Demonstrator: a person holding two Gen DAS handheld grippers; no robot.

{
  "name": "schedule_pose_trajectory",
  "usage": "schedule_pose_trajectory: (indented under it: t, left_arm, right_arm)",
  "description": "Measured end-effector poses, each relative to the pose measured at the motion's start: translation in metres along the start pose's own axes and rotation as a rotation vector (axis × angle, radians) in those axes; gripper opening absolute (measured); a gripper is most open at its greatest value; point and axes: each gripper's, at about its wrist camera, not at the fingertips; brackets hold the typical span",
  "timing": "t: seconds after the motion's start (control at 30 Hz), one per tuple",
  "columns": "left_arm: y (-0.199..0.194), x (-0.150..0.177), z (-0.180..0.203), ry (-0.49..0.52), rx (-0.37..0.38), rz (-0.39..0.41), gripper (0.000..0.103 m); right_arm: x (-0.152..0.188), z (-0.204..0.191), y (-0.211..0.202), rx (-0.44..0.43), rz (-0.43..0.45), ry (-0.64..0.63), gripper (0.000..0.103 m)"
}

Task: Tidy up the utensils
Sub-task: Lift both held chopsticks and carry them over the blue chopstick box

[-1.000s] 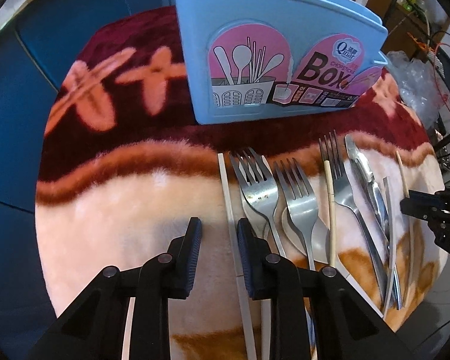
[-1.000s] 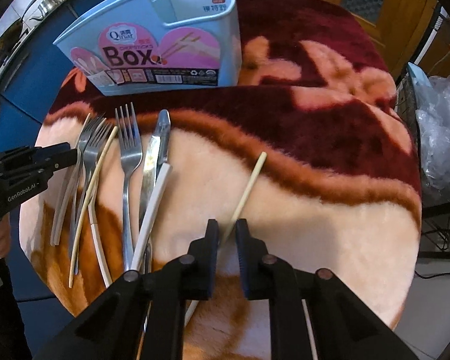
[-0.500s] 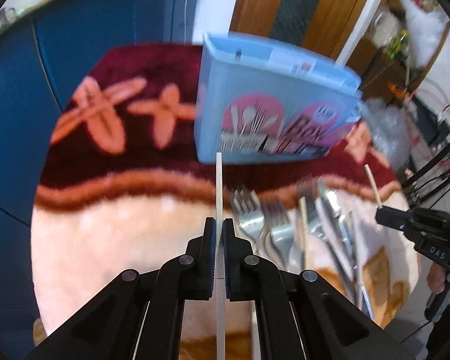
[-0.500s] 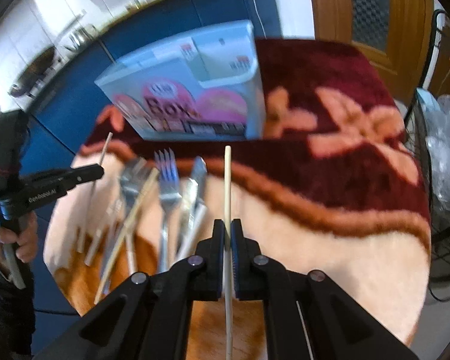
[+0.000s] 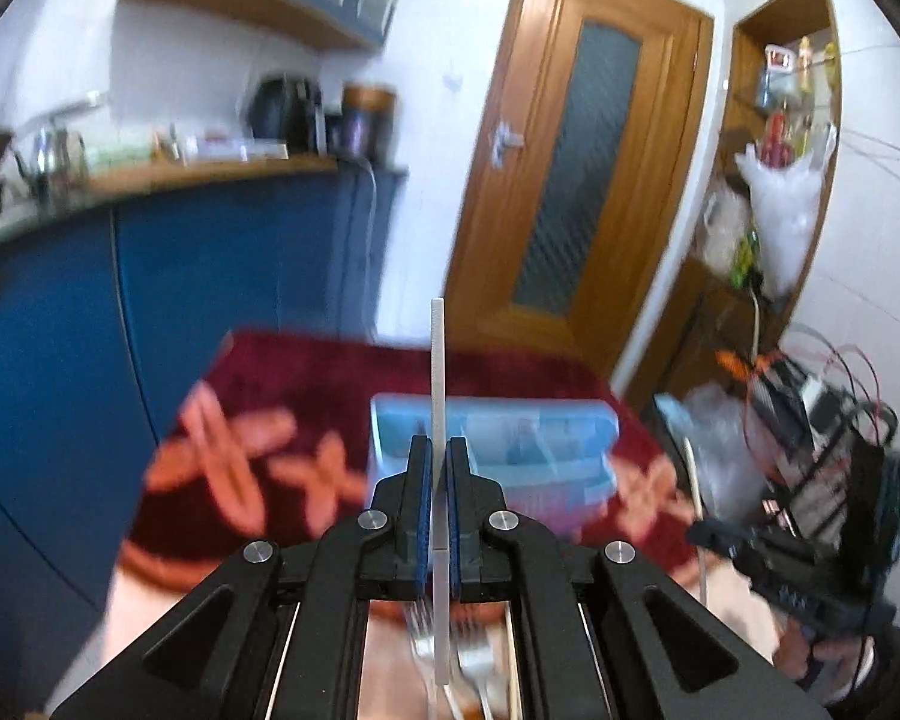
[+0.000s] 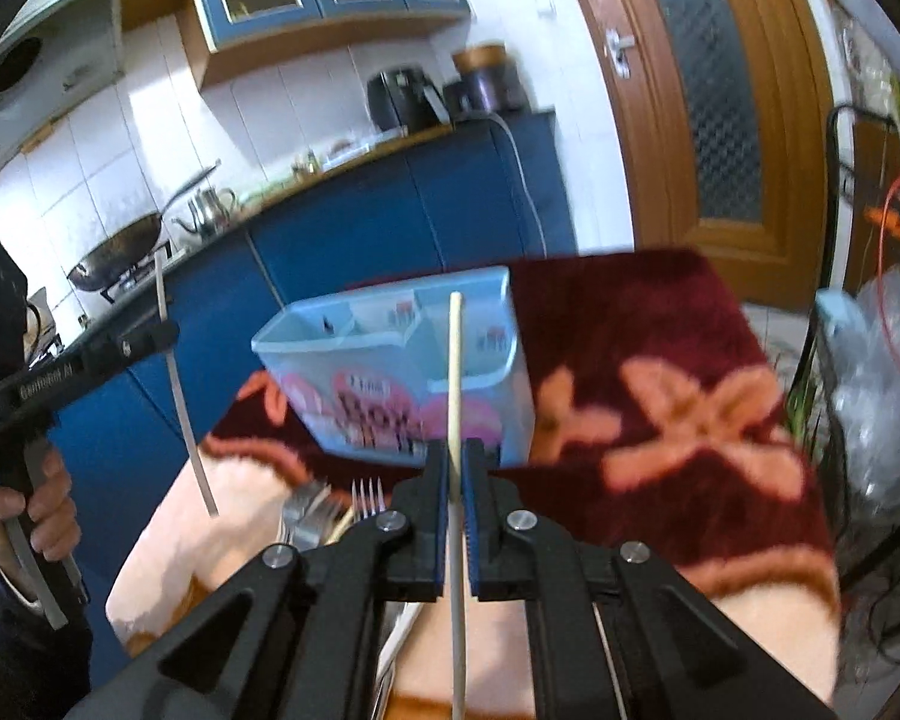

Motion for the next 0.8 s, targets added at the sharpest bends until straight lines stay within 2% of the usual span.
schedule_pose_trajectory:
  t: [0.23,0.33,0.5,0.63,0.8]
  left_arm:
    - [0.008,-0.049,0.002,-0.036,-0.053,0.125,0.004]
    - [0.013,-0.065,0.003,-0.068,-0.074,0.144,0.004]
    - [0.024,-0.074,-0.003,-0.11,-0.096,0.202,0.004]
    - [0.045,-0.069,-0.01,-0.115,-0.091,0.185,0.004]
    - [0.069,-0.058,-0.019,-0.08,-0.084,0.149,0.004]
  right_arm:
    - [-0.026,-0.004,-0.003,-0.023,0.084,-0.043,0.006]
    - [-0.04,-0.008,-0.002,-0.028,0.12,-0.071,0.006]
    - [-0.064,-0.018,0.003,-0.025,0.168,-0.117,0.006]
    - [-0.078,-0.024,0.015,0.013,0.197,-0.143,0.006]
    - [-0.092,-0.024,0.03,0.046,0.238,-0.111,0.006]
Point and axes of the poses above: each gripper's, at about its wrist camera, not at the fingertips, and y roughly the way its jaws point, z to its right, x to its underside, and after that the axes turned 11 degrees about -z, right-handed
